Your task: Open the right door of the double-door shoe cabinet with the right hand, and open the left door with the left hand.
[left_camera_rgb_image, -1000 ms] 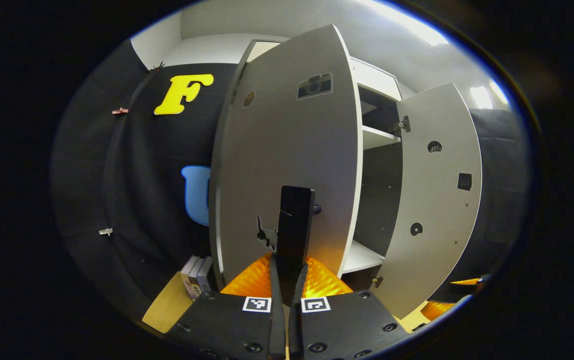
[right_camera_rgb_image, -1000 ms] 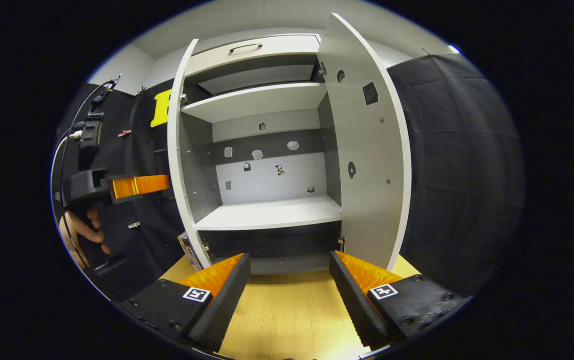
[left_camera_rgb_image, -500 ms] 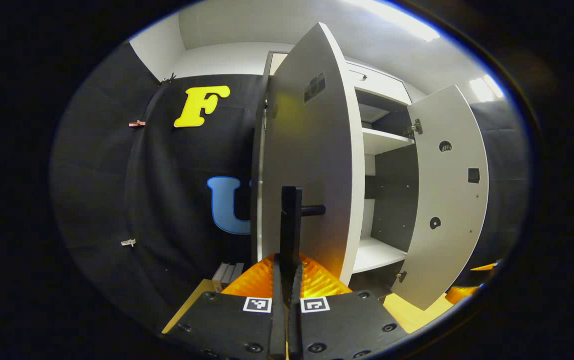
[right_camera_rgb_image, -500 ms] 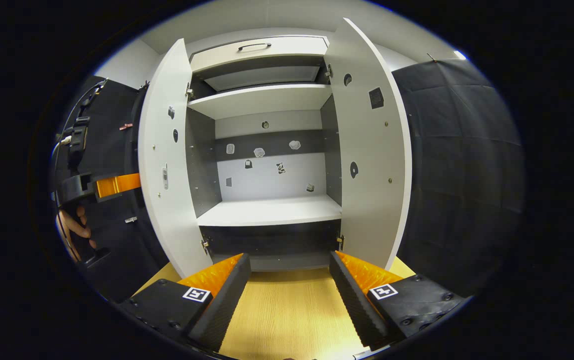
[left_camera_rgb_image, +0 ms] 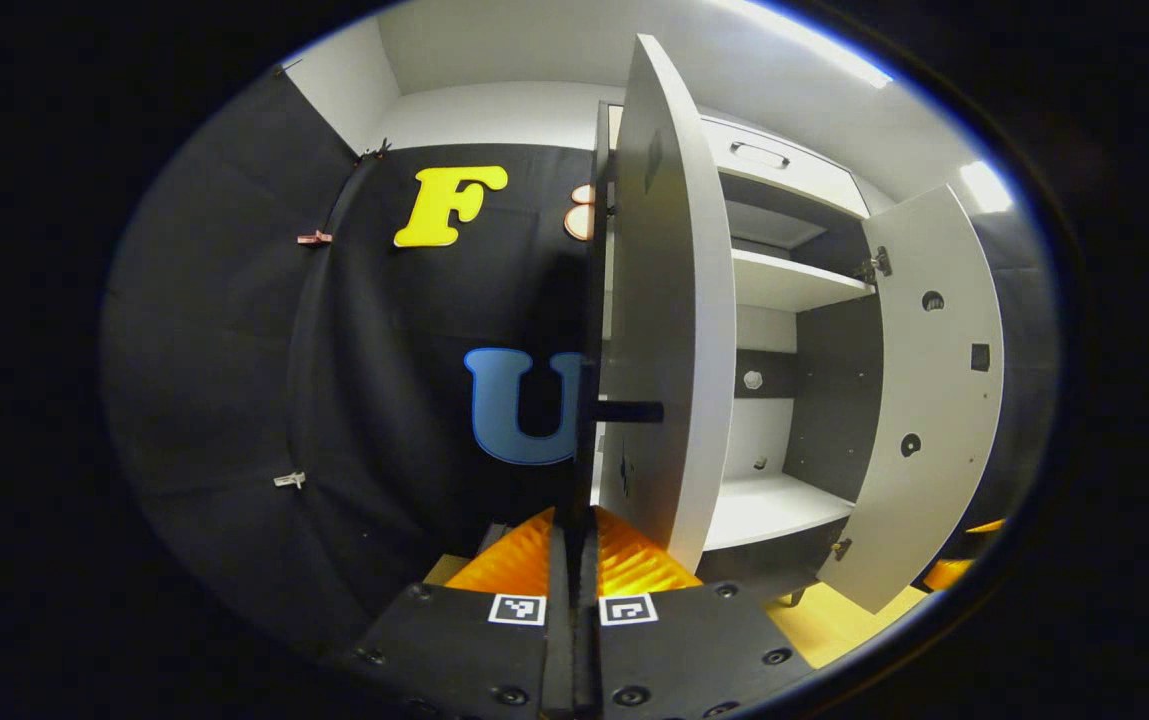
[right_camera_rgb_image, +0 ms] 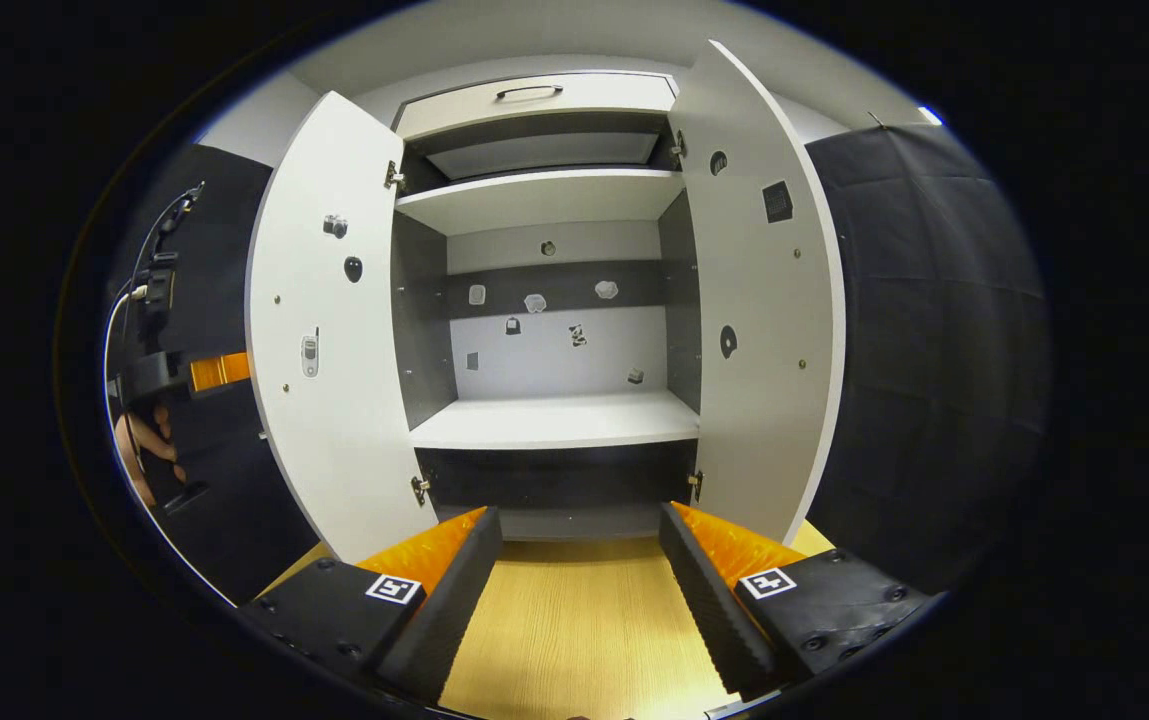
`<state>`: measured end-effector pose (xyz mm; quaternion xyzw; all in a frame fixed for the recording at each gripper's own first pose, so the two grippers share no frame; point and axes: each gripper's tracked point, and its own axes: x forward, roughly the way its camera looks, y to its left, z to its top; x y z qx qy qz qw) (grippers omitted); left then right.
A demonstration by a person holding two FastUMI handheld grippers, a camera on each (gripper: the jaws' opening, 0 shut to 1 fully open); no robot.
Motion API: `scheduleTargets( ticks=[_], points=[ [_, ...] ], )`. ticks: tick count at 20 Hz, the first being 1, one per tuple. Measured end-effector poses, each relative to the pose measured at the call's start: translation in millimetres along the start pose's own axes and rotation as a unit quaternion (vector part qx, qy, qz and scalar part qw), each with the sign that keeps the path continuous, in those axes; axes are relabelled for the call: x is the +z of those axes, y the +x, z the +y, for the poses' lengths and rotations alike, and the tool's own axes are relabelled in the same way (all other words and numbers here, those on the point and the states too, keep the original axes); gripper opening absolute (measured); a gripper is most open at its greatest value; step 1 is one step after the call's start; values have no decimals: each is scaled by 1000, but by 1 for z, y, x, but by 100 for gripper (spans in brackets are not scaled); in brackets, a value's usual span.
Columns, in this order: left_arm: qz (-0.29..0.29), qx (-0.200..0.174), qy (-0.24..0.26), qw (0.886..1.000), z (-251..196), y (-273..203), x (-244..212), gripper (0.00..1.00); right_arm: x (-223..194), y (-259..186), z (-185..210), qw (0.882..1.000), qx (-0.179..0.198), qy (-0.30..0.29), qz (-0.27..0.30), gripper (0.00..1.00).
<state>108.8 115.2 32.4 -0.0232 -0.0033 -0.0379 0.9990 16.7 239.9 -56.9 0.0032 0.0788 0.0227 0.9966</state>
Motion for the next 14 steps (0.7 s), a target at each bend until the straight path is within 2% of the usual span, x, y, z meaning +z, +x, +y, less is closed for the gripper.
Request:
scheduleTargets(
  ticks=[6, 9, 12, 14],
  points=[
    [3, -4, 24, 1000, -9, -37, -1, 5, 4, -7, -18, 1000, -25, -3, -4, 100],
    [6, -9, 11, 1000, -28, -60, -7, 5, 8, -6, -33, 999, -47, -14, -7, 100],
    [-2, 6, 18, 1000, -45, -82, -27, 5, 17, -9, -47, 997, -67, -11, -20, 100],
    [8, -18, 49, 999, -73, -91, -45, 6, 18, -10, -55, 997, -76, -5, -23, 99]
  ],
)
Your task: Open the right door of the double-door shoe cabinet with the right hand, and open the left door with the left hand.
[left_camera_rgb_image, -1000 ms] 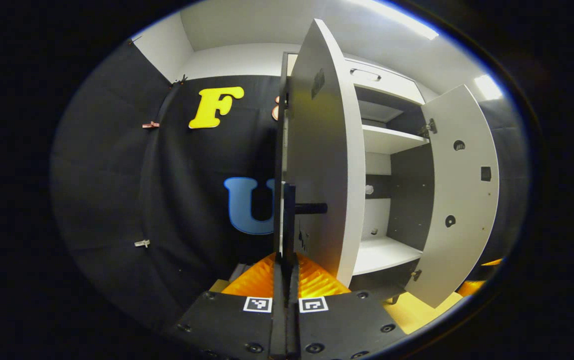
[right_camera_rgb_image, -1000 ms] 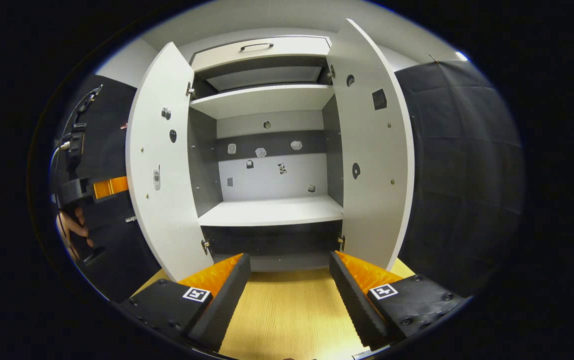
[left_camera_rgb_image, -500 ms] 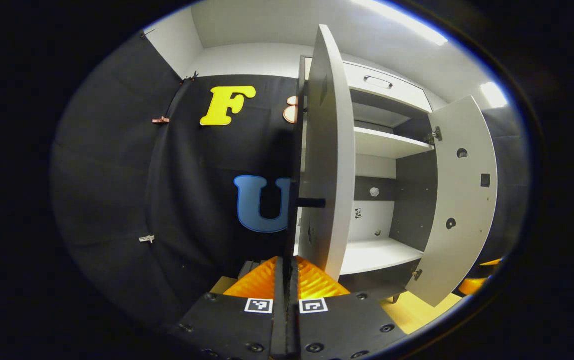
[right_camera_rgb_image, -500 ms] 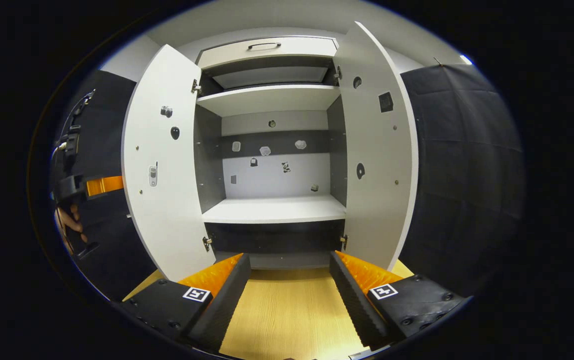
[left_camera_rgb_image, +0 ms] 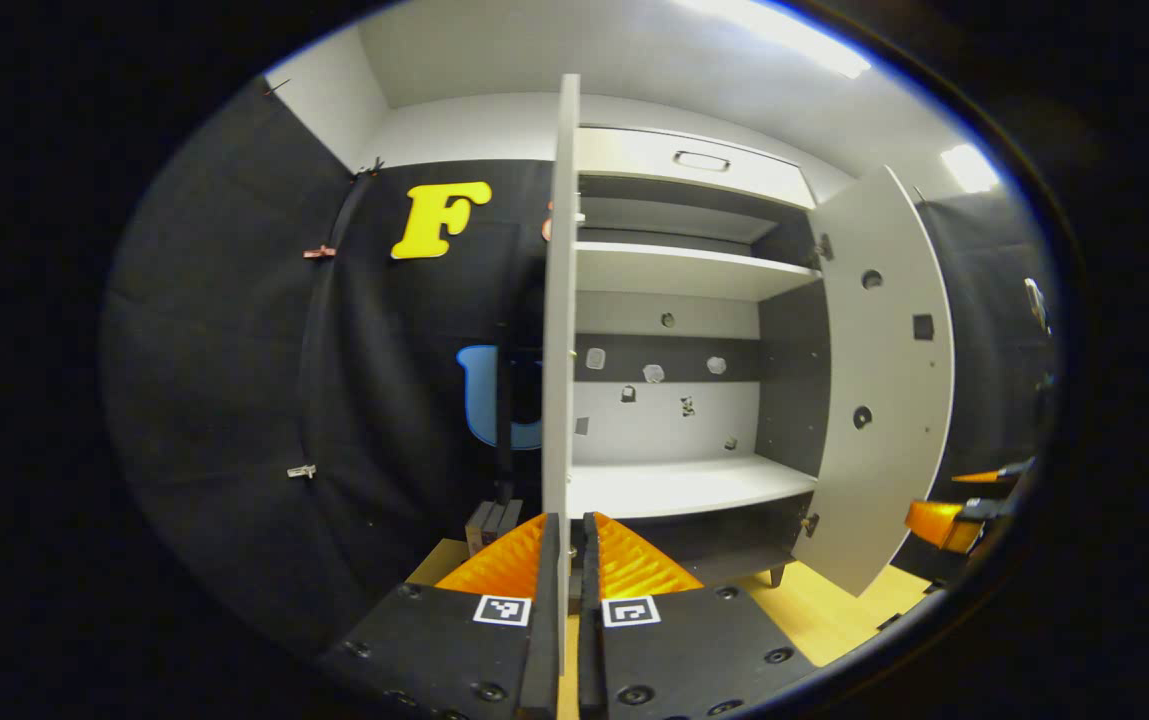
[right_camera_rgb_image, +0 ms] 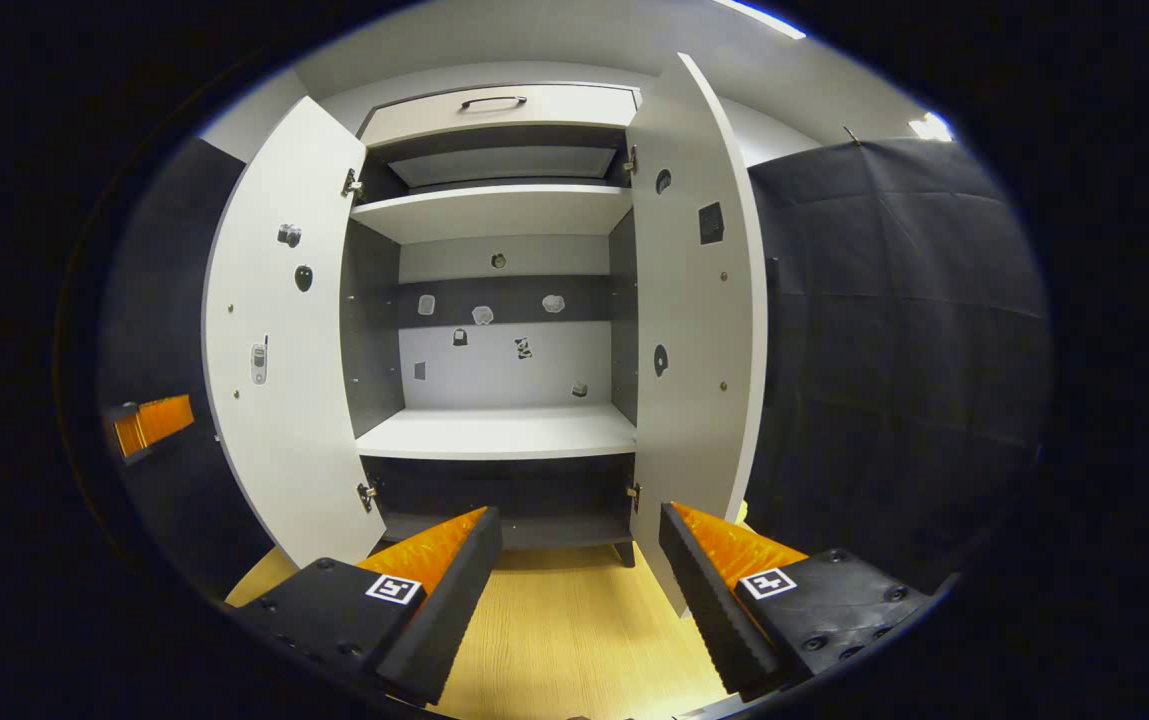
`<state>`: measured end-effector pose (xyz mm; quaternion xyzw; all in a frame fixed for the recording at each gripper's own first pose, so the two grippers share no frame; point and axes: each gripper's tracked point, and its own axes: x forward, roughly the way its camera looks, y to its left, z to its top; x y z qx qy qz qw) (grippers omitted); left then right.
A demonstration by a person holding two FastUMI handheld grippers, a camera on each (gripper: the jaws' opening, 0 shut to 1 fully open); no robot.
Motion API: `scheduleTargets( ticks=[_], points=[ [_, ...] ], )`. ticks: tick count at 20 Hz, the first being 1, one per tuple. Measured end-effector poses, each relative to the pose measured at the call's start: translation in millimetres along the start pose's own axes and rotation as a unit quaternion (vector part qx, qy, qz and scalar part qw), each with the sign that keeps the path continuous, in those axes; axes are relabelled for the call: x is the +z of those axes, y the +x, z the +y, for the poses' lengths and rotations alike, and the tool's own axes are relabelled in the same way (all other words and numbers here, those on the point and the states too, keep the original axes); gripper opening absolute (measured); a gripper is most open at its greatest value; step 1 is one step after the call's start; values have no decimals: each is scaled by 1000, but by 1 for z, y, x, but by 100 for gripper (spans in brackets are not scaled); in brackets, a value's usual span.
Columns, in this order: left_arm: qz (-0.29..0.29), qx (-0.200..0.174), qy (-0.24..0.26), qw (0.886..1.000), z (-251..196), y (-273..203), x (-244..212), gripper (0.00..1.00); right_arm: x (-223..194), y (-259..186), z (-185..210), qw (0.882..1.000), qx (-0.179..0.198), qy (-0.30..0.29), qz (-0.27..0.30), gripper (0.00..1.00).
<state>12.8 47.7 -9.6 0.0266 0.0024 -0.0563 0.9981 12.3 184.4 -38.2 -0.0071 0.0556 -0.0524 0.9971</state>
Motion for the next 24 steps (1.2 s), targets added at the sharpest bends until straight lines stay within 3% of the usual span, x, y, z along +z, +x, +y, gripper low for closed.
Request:
scheduleTargets(
  ticks=[2, 5, 8, 9, 13, 16, 21, 24],
  points=[
    [20, -36, 25, 999, -31, -4, -12, 8, -2, 1, -6, 1000, -9, 6, 2, 99],
    [14, -63, 26, 998, -59, -4, -2, 24, -7, 3, -10, 1000, -15, 19, 5, 100],
    [19, -83, -7, 996, -83, 0, 3, 61, -14, 5, -14, 1000, -15, 18, 12, 100],
    [20, -86, -17, 996, -88, 2, 5, 64, -15, 7, -17, 1000, -16, 17, 15, 99],
    [13, -71, -33, 997, -96, 14, 12, 74, -11, 10, -24, 1000, -5, 22, 10, 99],
    [28, -47, -37, 998, -101, 24, 9, 94, 6, 13, -26, 998, 16, 51, -21, 99],
    [7, -21, -14, 1000, -119, 26, 15, 95, 8, 30, -33, 998, 56, 12, -22, 98],
    [6, -10, -32, 999, -135, 27, 13, 95, 6, 31, -30, 996, 86, 32, -12, 98]
  ],
)
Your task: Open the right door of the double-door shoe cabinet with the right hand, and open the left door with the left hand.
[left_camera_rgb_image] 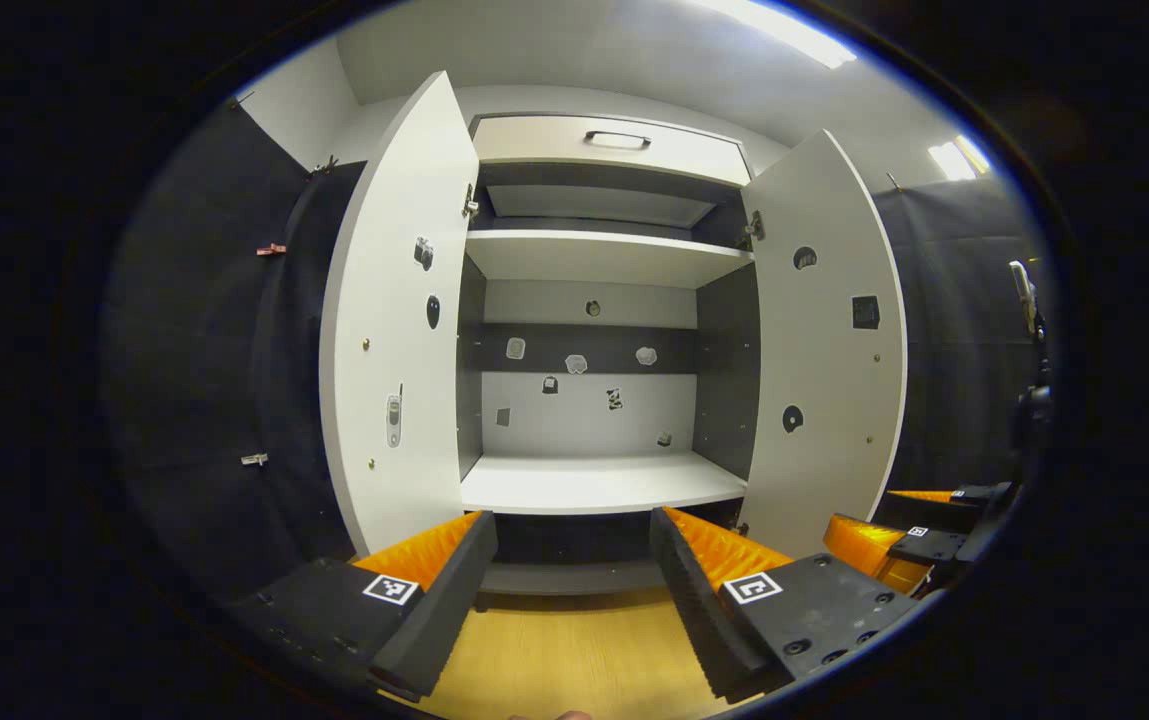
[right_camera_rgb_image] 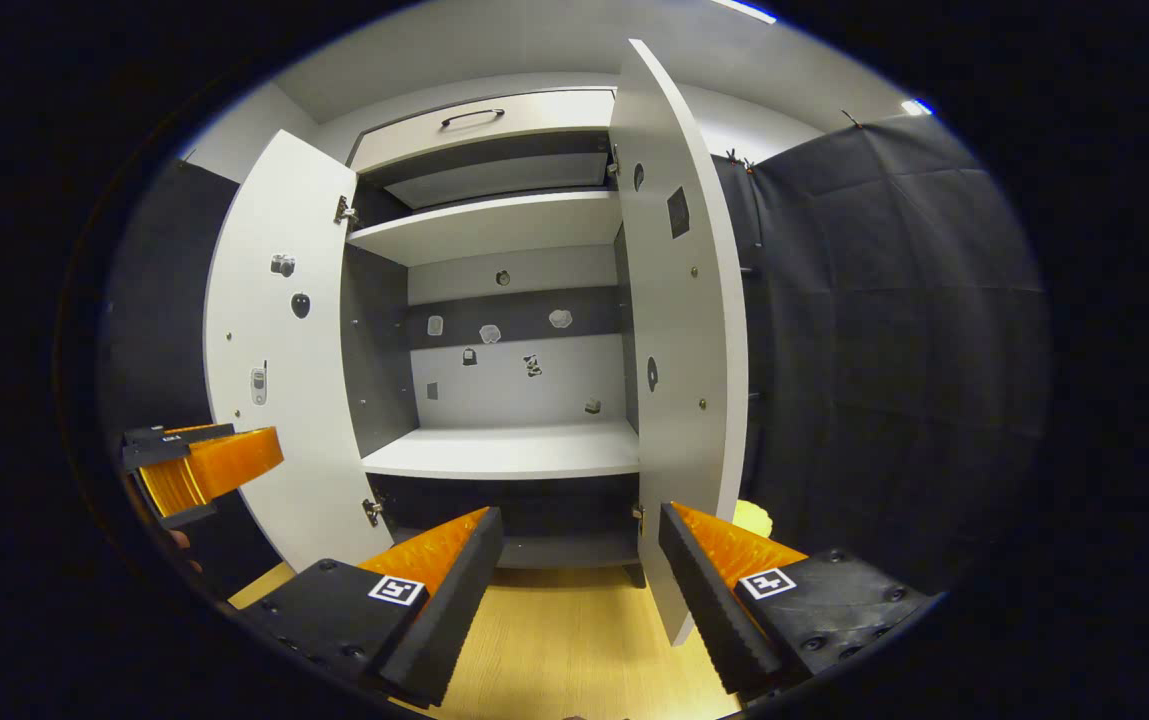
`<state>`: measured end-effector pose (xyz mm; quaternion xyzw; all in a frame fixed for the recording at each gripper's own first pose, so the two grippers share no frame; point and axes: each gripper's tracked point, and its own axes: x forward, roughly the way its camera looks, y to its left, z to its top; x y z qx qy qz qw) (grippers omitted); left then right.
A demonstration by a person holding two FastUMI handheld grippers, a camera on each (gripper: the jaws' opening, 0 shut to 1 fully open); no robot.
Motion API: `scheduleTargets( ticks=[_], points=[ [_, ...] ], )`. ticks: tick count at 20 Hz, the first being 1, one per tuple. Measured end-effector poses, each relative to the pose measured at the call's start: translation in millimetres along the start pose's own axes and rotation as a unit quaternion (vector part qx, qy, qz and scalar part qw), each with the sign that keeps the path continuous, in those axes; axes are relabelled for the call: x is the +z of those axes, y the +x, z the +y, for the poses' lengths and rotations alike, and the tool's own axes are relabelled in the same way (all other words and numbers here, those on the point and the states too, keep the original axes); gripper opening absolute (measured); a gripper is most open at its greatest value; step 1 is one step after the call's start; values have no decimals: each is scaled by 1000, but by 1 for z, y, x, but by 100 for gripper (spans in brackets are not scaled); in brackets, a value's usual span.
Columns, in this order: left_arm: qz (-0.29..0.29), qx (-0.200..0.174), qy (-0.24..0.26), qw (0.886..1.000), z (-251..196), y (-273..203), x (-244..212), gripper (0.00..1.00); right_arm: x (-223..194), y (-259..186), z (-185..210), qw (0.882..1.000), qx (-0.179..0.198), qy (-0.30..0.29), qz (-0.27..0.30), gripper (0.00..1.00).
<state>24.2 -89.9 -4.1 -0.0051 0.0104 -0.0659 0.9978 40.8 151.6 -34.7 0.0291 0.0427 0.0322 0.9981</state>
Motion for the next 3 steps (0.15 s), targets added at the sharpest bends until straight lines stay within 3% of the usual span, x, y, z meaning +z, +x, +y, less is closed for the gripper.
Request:
scheduleTargets(
  ticks=[3],
  points=[
    [-4, 9, -6, 1000, -10, 3, -2, 95, -8, 6, 8, 999, 26, 11, 17, 98]
  ],
)
